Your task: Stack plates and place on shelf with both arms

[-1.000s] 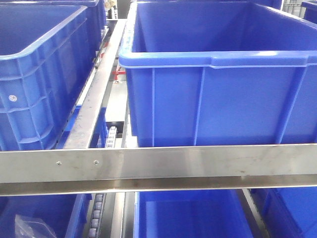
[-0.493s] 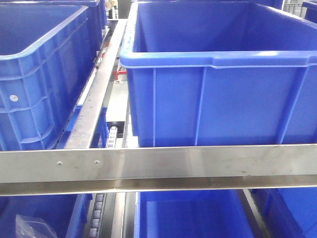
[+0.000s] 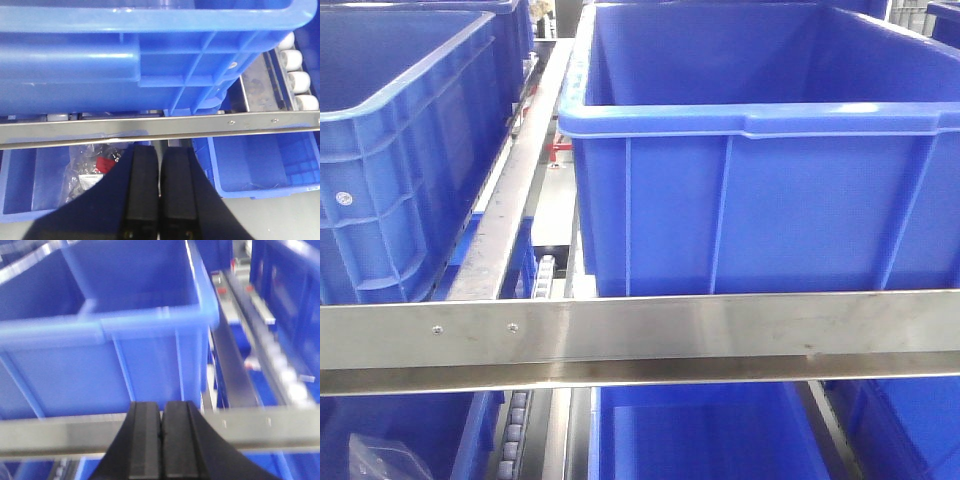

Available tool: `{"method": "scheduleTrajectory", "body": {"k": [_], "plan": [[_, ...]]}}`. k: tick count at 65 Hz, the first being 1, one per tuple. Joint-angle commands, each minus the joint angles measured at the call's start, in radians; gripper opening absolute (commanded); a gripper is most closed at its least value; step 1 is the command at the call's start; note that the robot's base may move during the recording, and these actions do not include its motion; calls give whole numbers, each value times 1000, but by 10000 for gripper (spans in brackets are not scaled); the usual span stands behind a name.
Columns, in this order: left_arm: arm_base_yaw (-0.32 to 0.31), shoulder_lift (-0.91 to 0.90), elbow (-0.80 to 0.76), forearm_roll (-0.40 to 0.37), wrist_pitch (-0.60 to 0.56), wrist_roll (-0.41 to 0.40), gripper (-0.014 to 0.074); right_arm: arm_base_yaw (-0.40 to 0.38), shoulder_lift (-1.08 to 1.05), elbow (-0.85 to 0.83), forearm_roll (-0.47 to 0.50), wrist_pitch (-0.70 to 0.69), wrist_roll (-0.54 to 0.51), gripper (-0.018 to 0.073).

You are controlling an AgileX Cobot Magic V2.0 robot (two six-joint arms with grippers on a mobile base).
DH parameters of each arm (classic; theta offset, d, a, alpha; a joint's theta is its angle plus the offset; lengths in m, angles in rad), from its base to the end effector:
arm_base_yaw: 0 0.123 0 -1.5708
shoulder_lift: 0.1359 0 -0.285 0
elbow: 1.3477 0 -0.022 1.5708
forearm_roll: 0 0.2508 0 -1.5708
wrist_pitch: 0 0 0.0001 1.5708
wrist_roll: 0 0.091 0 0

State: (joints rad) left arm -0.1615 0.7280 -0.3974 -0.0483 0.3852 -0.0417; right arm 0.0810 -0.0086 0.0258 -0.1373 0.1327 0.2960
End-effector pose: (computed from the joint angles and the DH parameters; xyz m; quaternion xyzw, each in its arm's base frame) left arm 0.1351 -0.0237 0.2471 0.0375 0.8902 -0.0642 0.4495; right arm 0.0567 0.0029 0.1930 0.0349 0.7277 0.0758 0.6808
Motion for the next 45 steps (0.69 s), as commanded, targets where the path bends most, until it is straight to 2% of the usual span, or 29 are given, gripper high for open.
{"method": "scheduleTrajectory", "body": {"k": [1, 45], "plan": [[-1, 1, -28, -5, -72, -9, 87, -11, -21, 3, -2, -94, -3, 20], [-1, 1, -28, -5, -72, -9, 87, -15, -21, 3, -3, -90, -3, 20]]}}
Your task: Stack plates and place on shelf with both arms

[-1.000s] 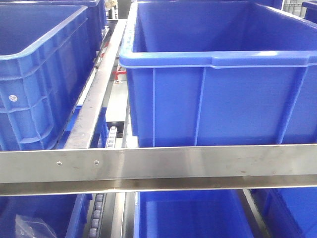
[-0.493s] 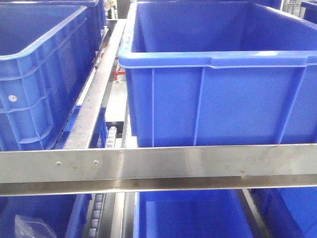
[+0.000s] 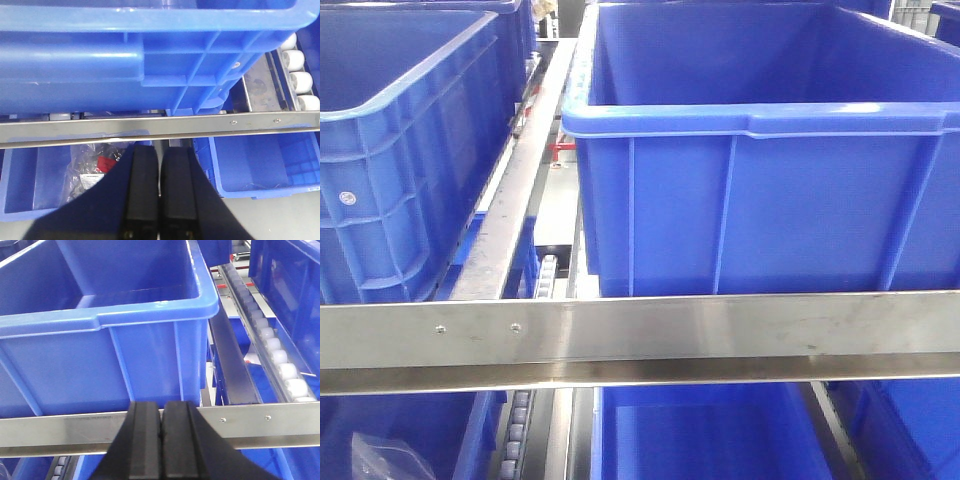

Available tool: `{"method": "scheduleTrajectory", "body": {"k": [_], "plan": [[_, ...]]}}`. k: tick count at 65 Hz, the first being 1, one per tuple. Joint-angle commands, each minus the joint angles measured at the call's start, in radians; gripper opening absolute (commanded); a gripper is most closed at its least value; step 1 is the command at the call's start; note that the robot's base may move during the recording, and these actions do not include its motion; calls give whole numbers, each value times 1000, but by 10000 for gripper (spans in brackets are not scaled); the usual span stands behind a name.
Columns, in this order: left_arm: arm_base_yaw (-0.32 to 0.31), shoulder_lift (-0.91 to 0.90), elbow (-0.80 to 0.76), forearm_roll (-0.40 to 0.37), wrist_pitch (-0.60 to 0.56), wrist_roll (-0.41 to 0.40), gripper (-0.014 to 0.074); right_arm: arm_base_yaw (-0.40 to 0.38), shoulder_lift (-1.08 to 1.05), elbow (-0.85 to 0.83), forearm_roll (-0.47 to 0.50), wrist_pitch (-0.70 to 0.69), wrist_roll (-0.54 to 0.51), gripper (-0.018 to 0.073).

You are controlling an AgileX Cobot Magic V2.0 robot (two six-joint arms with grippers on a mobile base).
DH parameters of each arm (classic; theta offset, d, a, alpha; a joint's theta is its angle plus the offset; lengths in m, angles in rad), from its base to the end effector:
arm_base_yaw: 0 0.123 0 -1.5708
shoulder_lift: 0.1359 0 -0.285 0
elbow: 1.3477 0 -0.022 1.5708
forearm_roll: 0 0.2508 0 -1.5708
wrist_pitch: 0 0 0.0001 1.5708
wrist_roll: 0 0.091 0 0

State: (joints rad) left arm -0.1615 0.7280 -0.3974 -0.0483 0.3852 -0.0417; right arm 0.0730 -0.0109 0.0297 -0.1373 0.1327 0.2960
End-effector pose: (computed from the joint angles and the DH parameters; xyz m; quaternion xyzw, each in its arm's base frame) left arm 0.1351 -0.0237 0.2471 0.0375 0.8902 -0.0642 0.4495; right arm 0.0567 0.0025 0.1918 0.0379 0.7281 0.0730 0.6806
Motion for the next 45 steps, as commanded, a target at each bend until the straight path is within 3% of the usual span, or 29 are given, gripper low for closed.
{"method": "scheduleTrajectory", "body": {"k": [1, 32, 37, 45], "plan": [[-1, 1, -28, -5, -72, -9, 87, -7, -19, 0, -3, -90, -3, 20], [-1, -8, -28, -5, -72, -9, 87, -7, -19, 0, -3, -90, -3, 20], [9, -88, -28, 48, -70, -3, 87, -7, -19, 0, -3, -90, -3, 20], [24, -290, 23, 56, -76, -3, 87, -7, -19, 0, -3, -90, -3, 20]]}}
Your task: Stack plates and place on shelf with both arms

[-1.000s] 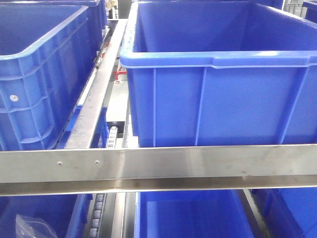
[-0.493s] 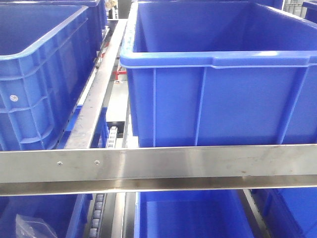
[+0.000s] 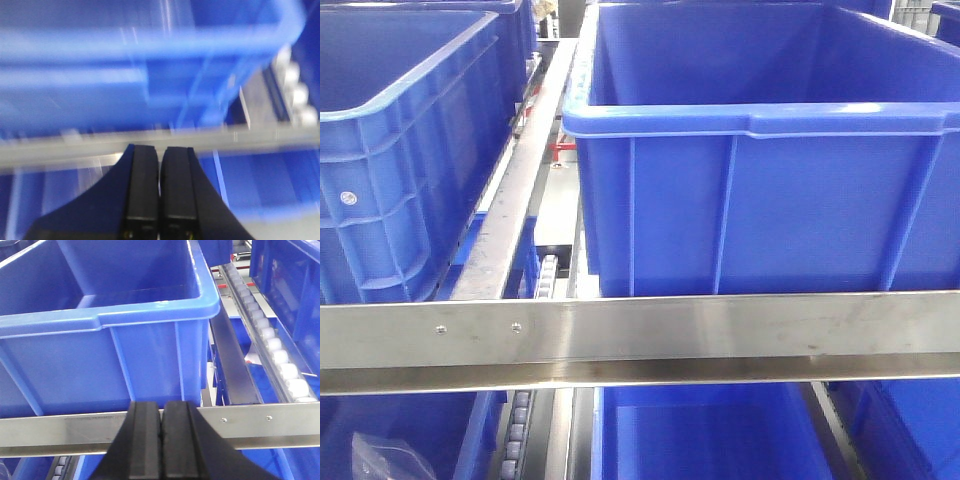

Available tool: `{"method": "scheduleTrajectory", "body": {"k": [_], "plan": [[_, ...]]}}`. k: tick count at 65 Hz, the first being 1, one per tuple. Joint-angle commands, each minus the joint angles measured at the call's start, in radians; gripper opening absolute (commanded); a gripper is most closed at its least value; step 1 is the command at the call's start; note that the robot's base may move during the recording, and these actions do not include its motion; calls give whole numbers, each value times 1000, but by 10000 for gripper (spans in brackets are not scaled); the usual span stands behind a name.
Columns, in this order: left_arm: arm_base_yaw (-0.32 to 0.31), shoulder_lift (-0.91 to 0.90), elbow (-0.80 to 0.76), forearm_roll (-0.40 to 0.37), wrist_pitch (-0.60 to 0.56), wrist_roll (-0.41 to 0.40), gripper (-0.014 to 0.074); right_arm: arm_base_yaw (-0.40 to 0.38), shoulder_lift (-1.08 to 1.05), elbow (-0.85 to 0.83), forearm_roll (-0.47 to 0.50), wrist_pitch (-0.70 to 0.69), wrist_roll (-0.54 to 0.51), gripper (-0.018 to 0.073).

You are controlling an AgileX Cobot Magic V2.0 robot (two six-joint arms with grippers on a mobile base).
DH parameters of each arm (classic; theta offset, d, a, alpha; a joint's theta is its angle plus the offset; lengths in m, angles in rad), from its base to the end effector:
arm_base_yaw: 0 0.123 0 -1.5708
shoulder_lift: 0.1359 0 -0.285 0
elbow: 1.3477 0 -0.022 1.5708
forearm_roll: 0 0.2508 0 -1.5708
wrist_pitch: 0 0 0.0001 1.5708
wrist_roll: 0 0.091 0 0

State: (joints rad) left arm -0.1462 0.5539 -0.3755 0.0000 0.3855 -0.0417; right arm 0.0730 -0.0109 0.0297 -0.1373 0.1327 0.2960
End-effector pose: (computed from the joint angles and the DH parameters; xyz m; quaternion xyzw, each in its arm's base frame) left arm 0.1115 -0.0164 0.2616 0.0446 0.8529 -0.0488 0.5179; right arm 0.0567 0.0025 0.1918 0.0379 0.7281 0.0730 0.6806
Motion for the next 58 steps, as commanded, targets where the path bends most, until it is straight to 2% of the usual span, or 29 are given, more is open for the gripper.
{"method": "scheduleTrajectory", "body": {"k": [1, 12, 19, 30, 33, 58], "plan": [[11, -141, 10, 8, -79, -3, 87, -7, -19, 0, -3, -90, -3, 20], [63, -457, 171, 7, -126, -3, 87, -7, -19, 0, -3, -90, -3, 20], [106, -581, 260, -9, -146, -3, 87, -7, -19, 0, -3, -90, -3, 20], [128, -576, 389, -75, -325, -3, 87, -7, -19, 0, -3, -90, -3, 20], [128, -582, 386, -81, -299, -3, 87, -7, -19, 0, -3, -90, -3, 20], [128, -578, 385, -81, -305, -3, 87, -7, -19, 0, -3, -90, -3, 20]]}}
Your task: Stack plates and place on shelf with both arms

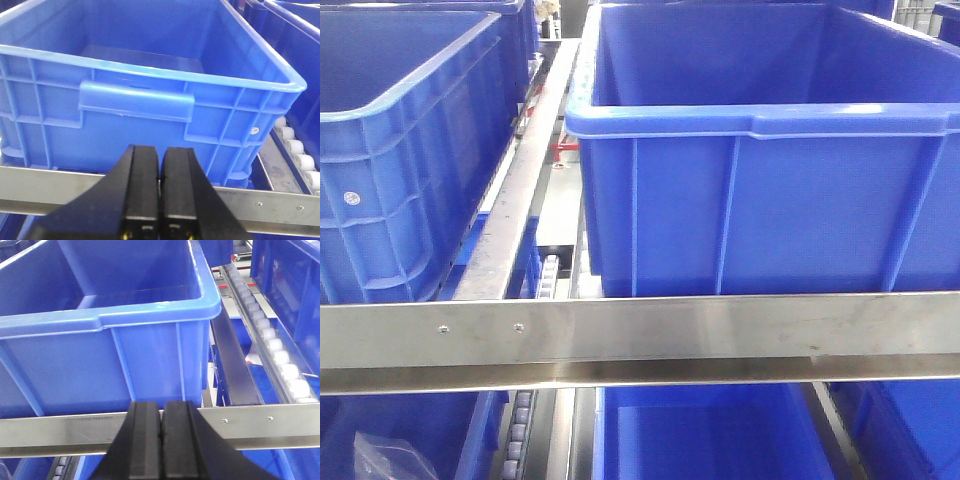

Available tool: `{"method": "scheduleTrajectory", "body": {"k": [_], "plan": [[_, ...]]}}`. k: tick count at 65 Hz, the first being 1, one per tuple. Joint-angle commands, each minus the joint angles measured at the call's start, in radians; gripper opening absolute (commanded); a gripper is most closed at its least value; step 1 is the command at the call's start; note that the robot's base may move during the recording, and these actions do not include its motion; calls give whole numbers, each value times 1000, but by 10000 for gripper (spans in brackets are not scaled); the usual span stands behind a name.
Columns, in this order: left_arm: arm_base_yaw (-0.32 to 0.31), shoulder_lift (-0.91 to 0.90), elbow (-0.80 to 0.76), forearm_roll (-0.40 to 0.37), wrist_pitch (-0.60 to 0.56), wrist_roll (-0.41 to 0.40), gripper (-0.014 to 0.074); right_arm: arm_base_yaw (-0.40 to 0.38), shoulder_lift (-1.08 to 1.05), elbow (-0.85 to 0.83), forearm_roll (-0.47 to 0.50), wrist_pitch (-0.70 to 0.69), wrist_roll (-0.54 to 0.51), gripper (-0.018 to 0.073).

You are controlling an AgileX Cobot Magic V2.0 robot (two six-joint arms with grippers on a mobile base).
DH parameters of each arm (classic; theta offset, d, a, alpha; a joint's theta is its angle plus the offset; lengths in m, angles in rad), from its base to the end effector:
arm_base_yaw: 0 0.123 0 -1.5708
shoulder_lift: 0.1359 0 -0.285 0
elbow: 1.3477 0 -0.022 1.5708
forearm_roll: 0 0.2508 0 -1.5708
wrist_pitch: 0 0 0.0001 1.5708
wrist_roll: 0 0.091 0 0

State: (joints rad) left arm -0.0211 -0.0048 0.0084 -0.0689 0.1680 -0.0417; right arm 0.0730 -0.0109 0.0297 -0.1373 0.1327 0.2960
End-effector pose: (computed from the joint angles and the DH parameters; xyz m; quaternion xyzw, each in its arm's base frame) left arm 0.0562 -0.0022 0.1954 -0.0287 0.7356 -0.0484 0.6751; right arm 0.0567 0.0025 0.1918 0.0379 0.7281 0.0730 0.6806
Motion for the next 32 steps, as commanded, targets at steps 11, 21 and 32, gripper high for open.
{"method": "scheduleTrajectory", "body": {"k": [11, 21, 32], "plan": [[3, -19, 1, -12, -86, -3, 87, -7, -19, 0, -3, -90, -3, 20], [3, -19, 1, -4, -86, -3, 87, -7, -19, 0, -3, -90, -3, 20], [3, -19, 1, 33, -86, -3, 87, -7, -19, 0, -3, -90, -3, 20]]}}
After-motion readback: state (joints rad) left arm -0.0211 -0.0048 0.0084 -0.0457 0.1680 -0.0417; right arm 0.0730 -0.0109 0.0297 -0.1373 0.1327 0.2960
